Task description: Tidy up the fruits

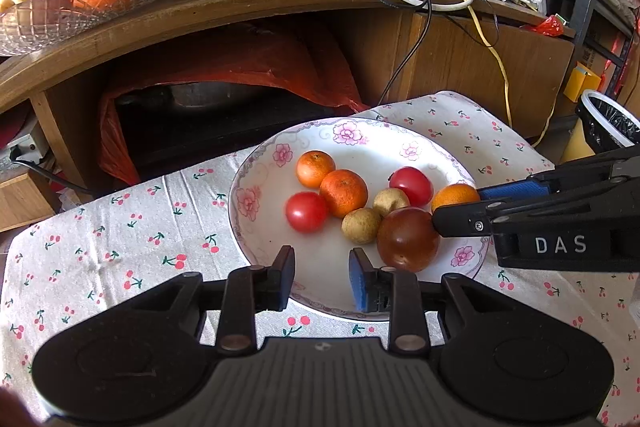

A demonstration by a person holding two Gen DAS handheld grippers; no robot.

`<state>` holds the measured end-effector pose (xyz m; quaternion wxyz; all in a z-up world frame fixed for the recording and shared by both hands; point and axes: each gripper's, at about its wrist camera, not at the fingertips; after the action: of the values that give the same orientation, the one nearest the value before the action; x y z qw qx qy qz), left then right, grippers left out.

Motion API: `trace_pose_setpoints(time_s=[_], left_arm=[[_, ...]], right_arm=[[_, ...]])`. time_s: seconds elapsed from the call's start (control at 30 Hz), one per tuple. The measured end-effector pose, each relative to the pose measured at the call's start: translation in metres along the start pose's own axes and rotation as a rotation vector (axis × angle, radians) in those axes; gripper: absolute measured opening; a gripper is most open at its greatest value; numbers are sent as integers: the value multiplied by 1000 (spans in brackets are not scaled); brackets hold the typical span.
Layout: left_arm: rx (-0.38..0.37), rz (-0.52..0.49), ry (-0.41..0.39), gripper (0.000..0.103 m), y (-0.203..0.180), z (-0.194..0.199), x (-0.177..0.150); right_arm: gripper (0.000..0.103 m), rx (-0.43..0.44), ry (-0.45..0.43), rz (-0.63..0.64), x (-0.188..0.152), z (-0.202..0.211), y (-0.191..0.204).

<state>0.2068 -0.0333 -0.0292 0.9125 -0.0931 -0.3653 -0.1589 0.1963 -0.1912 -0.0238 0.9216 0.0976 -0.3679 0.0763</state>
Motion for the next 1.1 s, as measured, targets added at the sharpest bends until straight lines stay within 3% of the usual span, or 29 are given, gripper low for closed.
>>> trace_pose_setpoints(time_s=[0.47, 0.7, 0.93, 1.1], left_arm=[[4, 20, -14, 45, 5, 13, 1], [22, 5, -1, 56, -2, 21, -5], [2, 26, -25, 76, -13, 41, -4], [38, -15, -61, 92, -28, 60, -5]], right_arm=[[35, -8, -56, -70, 7, 13, -11], [35, -41, -61, -50, -4, 25, -7], [39, -74, -29, -38, -21, 44, -3], [42, -77, -37, -81, -35, 68, -3]])
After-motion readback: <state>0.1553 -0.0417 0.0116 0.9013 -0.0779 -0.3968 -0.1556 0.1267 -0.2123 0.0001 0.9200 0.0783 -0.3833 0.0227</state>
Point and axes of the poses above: each gripper's, at about its wrist camera, not at the fingertips, and z roughly against the way its jaws point, y to its left, x to its top, and after that the axes turned 1 degree about -y, right-handed
